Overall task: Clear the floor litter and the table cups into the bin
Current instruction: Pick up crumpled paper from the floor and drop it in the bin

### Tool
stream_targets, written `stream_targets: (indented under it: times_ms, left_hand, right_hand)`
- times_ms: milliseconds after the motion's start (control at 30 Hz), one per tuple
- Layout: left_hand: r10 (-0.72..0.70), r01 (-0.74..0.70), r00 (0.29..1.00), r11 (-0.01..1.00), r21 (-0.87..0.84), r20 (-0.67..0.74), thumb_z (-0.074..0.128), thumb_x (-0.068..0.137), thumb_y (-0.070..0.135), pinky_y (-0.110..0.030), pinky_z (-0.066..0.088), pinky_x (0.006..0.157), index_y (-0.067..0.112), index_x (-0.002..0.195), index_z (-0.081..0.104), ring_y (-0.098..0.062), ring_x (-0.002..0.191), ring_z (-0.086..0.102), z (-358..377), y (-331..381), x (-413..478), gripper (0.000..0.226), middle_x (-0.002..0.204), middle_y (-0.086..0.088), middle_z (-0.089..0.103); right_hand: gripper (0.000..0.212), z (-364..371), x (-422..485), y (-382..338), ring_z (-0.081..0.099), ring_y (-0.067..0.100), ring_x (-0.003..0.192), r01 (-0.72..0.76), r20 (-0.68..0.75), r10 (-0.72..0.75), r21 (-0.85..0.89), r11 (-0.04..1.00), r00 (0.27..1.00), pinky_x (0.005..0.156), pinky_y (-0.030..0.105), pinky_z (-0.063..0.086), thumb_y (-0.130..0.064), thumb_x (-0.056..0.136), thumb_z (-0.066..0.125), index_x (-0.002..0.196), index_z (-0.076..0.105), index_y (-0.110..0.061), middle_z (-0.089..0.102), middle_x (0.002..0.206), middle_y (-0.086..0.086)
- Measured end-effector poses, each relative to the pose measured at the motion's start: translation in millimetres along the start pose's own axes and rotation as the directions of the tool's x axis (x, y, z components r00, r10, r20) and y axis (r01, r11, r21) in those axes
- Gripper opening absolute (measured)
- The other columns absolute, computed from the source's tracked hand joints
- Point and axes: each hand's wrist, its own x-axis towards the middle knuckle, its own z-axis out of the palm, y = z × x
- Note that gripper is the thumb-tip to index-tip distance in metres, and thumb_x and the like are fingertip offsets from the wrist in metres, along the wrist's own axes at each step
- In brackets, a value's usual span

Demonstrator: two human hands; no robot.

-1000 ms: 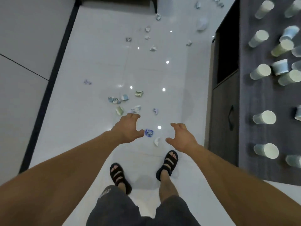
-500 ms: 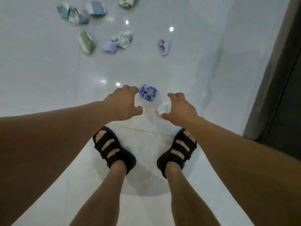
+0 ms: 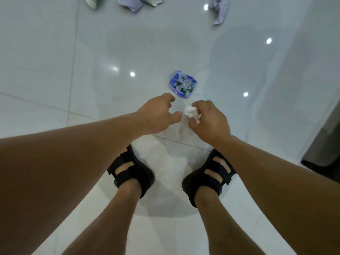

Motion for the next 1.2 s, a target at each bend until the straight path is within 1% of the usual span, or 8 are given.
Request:
stream_targets:
  times_ms: [167, 300, 400, 533, 667, 800, 1100, 1200]
  left_hand:
    - [0.055, -0.057, 0.998, 0.991, -0.125, -0.024, 0.057, 0.092, 0.035, -0.011, 0.038, 0.066, 0.022, 0.129, 0.050, -0.011, 0.096, 0.057, -29.3, 17.2, -16.6, 0.040, 0.110, 0.008, 0.058]
    - [-0.017, 0.001, 0.996, 0.983, -0.184, -0.083, 0.056, 0.092, 0.022, -0.025, 0.052, 0.069, 0.018, 0.114, 0.058, -0.016, 0.082, 0.064, -49.7, 7.3, -17.7, 0.023, 0.099, -0.002, 0.066]
    - [-0.089, 0.064, 0.988, 0.980, -0.186, -0.128, 0.057, 0.091, 0.021, -0.037, 0.055, 0.079, 0.015, 0.115, 0.058, -0.022, 0.085, 0.066, -59.6, -18.4, -13.3, 0.024, 0.098, -0.006, 0.068]
    - [-0.151, 0.125, 0.974, 0.980, -0.155, -0.168, 0.057, 0.091, 0.023, -0.038, 0.054, 0.082, 0.014, 0.116, 0.058, -0.024, 0.088, 0.064, -62.2, -65.7, -9.6, 0.027, 0.102, -0.007, 0.065]
    - [-0.168, 0.150, 0.972, 0.982, -0.116, -0.164, 0.058, 0.091, 0.024, -0.036, 0.051, 0.079, 0.013, 0.116, 0.058, -0.025, 0.091, 0.061, -55.9, -99.0, -11.7, 0.027, 0.102, -0.007, 0.064]
    - [-0.130, 0.116, 0.974, 0.990, -0.085, -0.184, 0.054, 0.093, 0.022, -0.026, 0.039, 0.072, 0.012, 0.116, 0.057, -0.020, 0.088, 0.057, -60.8, -110.3, -19.0, 0.025, 0.102, -0.007, 0.064]
    - [0.030, -0.063, 0.952, 0.993, -0.100, -0.304, 0.053, 0.094, 0.016, -0.015, 0.034, 0.058, 0.007, 0.113, 0.057, -0.012, 0.076, 0.049, -141.3, -57.0, -104.3, 0.022, 0.092, 0.001, 0.054]
    - [0.024, -0.079, 0.942, 0.985, -0.154, -0.335, 0.052, 0.094, 0.018, -0.024, 0.037, 0.065, 0.009, 0.115, 0.056, -0.017, 0.083, 0.053, -174.8, -37.0, -157.2, 0.023, 0.097, -0.002, 0.056]
  right_hand:
    - [0.042, -23.8, -16.3, -56.5, 0.057, 0.012, 0.077, 0.308, -0.227, -0.268, 0.165, 0.937, 0.936, 0.067, 0.026, 0.048, -0.017, 0.079, 0.076, 0.118, 0.062, -0.009, 0.062, 0.104, 0.002]
    - [0.065, -27.2, 1.5, -70.3, 0.052, 0.005, 0.087, 0.253, -0.166, -0.219, 0.225, 0.941, 0.962, 0.074, 0.024, 0.045, -0.037, 0.076, 0.079, 0.131, 0.051, -0.018, 0.056, 0.118, -0.005]
    - [0.083, -21.6, 30.8, -55.4, 0.047, 0.020, 0.117, 0.201, -0.057, -0.202, -0.021, 0.979, 0.978, 0.088, 0.035, 0.047, -0.048, 0.075, 0.075, 0.144, 0.037, -0.022, 0.042, 0.138, 0.001]
    - [0.089, -8.6, 68.5, -40.7, 0.032, 0.032, 0.128, 0.047, -0.068, -0.075, -0.346, 0.937, 0.995, 0.087, 0.045, 0.046, -0.044, 0.078, 0.071, 0.150, 0.022, -0.029, 0.024, 0.150, 0.008]
    - [0.071, 19.1, 81.8, -46.0, 0.037, 0.032, 0.117, 0.089, 0.000, -0.102, -0.497, 0.863, 0.995, 0.068, 0.037, 0.042, -0.025, 0.084, 0.064, 0.146, 0.030, -0.027, 0.032, 0.139, 0.009]
    - [0.045, 34.9, 67.3, -57.6, 0.043, 0.030, 0.109, 0.071, 0.054, -0.053, -0.408, 0.910, 0.997, 0.068, 0.034, 0.041, -0.011, 0.089, 0.053, 0.133, 0.044, -0.015, 0.041, 0.125, 0.012]
    - [0.039, -69.9, 2.3, -169.3, 0.049, 0.025, 0.102, 0.172, -0.067, -0.200, -0.300, 0.938, 0.977, 0.064, 0.030, 0.036, -0.018, 0.087, 0.055, 0.126, 0.055, -0.021, 0.053, 0.115, 0.005]
    - [0.040, -115.4, -22.2, -225.2, 0.050, 0.023, 0.104, 0.242, -0.057, -0.275, -0.326, 0.914, 0.960, 0.066, 0.030, 0.038, -0.022, 0.088, 0.055, 0.128, 0.054, -0.023, 0.055, 0.116, 0.003]
